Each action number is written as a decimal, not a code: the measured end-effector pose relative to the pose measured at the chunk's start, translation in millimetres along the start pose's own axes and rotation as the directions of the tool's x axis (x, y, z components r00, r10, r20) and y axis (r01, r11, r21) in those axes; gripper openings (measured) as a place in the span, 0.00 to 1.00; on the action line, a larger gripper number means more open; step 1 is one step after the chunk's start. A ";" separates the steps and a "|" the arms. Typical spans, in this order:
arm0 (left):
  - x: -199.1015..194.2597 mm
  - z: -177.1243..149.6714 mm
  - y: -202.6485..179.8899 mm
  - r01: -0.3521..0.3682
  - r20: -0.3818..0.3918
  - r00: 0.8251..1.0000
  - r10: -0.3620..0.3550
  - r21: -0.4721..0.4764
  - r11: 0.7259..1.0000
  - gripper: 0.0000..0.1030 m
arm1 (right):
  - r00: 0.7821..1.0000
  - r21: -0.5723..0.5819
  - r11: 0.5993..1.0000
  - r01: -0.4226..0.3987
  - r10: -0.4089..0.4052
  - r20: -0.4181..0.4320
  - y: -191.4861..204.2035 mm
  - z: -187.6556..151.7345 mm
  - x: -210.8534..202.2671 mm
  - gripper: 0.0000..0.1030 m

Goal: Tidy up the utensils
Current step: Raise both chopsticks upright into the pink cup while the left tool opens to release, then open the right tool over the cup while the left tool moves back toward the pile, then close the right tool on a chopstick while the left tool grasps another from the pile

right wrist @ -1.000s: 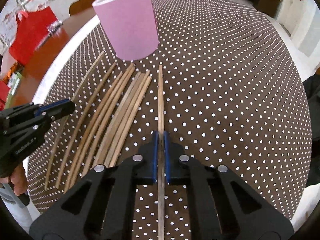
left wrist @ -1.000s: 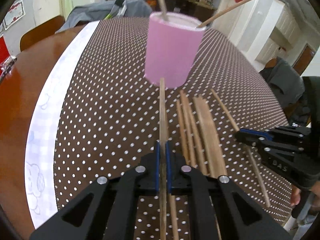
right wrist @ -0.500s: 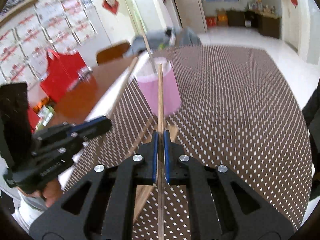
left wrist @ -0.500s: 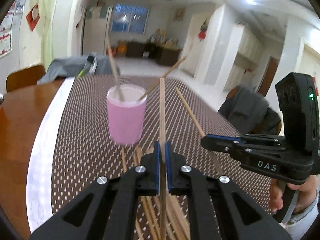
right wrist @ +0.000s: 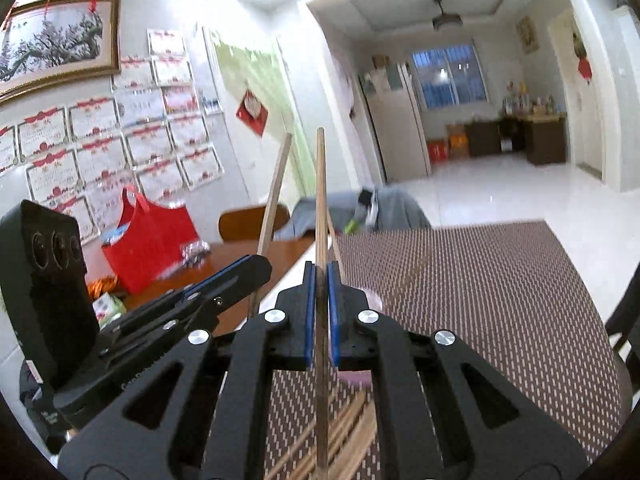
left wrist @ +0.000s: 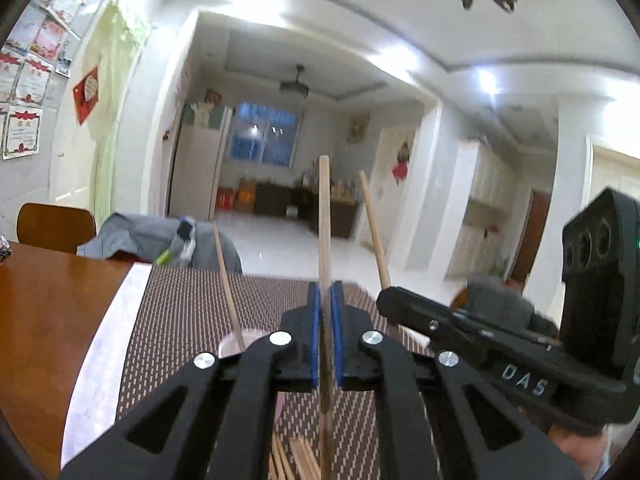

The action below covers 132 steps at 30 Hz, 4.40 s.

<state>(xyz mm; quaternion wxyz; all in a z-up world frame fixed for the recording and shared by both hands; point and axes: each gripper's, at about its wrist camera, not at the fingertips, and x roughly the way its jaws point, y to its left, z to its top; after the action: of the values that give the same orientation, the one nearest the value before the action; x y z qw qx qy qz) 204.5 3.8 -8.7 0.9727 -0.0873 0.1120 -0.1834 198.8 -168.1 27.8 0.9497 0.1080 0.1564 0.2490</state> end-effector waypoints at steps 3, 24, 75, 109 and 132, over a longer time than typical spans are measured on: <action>4.3 9.2 8.1 0.007 0.079 0.997 -0.003 -0.050 0.999 0.06 | 0.999 0.008 1.000 0.006 -0.007 0.054 -2.5 8.0 11.8 0.06; 77.3 17.8 56.9 -0.135 0.352 0.921 0.168 -0.116 0.984 0.06 | 0.952 0.074 0.995 0.064 -0.083 0.294 -28.4 23.6 81.7 0.06; 32.4 -22.8 58.2 -0.300 -0.039 0.954 0.299 -0.039 0.953 0.41 | 0.982 -0.005 0.983 0.182 -0.181 0.050 -3.3 -38.7 83.3 0.12; 4.0 -87.6 36.1 -0.288 -0.454 0.835 0.310 0.119 0.950 0.56 | 0.948 0.016 0.960 0.279 -0.273 -0.161 -18.0 -90.4 9.4 0.62; 33.8 -156.7 52.1 -0.295 -0.689 0.633 0.353 0.206 0.933 0.56 | 0.796 -0.170 0.943 0.286 -0.333 -0.506 -12.4 -167.6 45.9 0.62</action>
<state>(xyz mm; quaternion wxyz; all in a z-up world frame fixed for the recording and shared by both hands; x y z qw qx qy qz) 213.7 18.7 -176.3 0.8709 0.0486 0.4883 -0.0290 183.4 -134.1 -142.4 0.9013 -0.0320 0.4160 0.1167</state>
